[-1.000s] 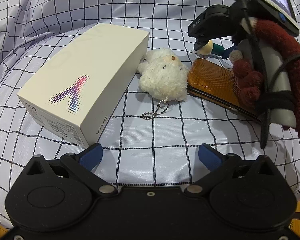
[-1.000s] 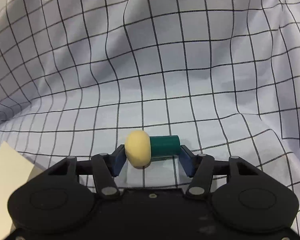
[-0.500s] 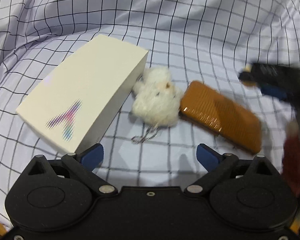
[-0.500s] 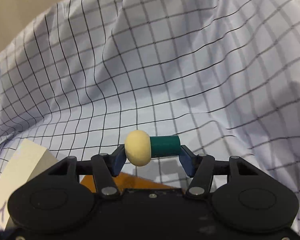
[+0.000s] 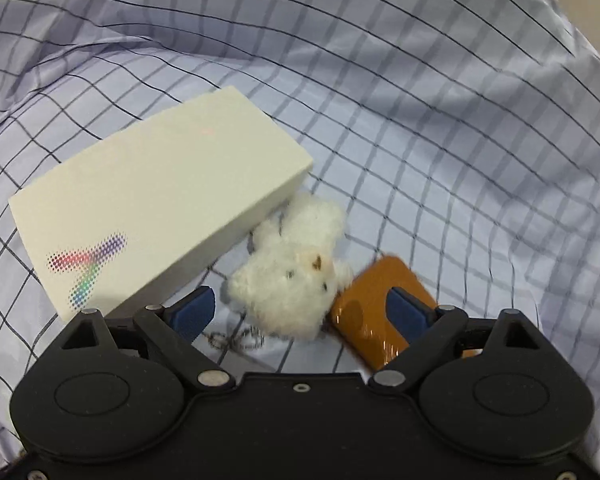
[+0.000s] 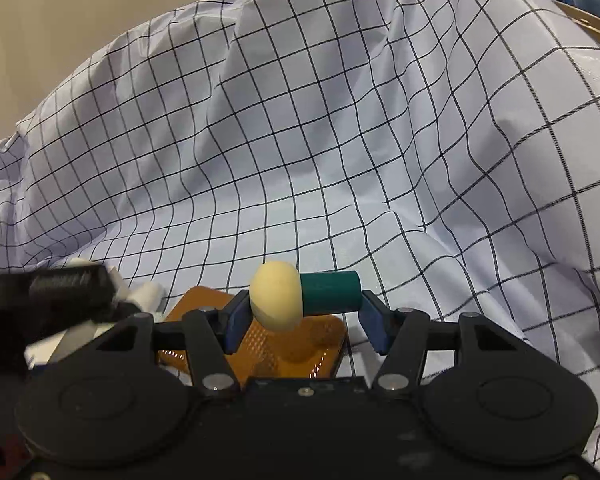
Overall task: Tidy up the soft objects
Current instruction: 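Grasp the white plush bear with the left tool while the right tool lifts the sponge, then carry the plush bear with the left tool while the right tool carries the sponge to the basket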
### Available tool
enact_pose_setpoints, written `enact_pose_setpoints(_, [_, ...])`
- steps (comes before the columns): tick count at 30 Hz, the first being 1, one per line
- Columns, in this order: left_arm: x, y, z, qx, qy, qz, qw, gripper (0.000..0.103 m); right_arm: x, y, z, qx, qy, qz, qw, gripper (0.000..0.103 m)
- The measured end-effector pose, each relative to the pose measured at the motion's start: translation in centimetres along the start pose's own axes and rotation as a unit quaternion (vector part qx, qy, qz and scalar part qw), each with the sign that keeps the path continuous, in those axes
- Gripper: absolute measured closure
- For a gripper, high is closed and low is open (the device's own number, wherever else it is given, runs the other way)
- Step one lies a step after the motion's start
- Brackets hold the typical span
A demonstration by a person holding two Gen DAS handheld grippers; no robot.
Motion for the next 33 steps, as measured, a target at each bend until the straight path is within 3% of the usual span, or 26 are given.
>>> enact_pose_setpoints(6, [-0.6, -0.7, -1.2, -0.012, -0.032, 0.009, 0.9994, 0.014, 0.3, 0.5, 1.3, -0.01, -0.01, 0.007, 1.0, 0.046])
enact_pose_setpoints(11, [-0.8, -0.8, -2.8, 0.006, -0.045, 0.002, 0.999, 0.018, 0.5, 0.8, 1.9, -0.014, -0.016, 0.017, 1.0, 0.046])
enact_pose_setpoints(16, [-0.9, -0.6, -3.0, 0.018, -0.029, -0.003, 0.9994, 0.051, 0.8, 0.9, 2.5, -0.016, -0.022, 0.021, 0.999, 0.046])
enact_pose_setpoints(23, [-0.7, -1.6, -0.8, -0.009, 0.003, -0.021, 0.9997, 0.052, 1.2, 1.0, 3.4, -0.018, -0.026, 0.024, 0.999, 0.046])
enact_pose_setpoints(33, [-0.2, -1.4, 6.8, -0.032, 0.074, -0.068, 0.9945, 0.052, 1.7, 0.8, 6.9, -0.029, -0.03, 0.029, 0.999, 0.046])
Point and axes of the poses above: each gripper's, at about its wrist camera, not at the fingertips, and z roughly against the way its jaws point, x to its left, y to its underside, the point moved 1 cm from there along -z, roughly the way its jaws point, and after that the axes turned 9 degrees about -x, right-handed, at the moved point
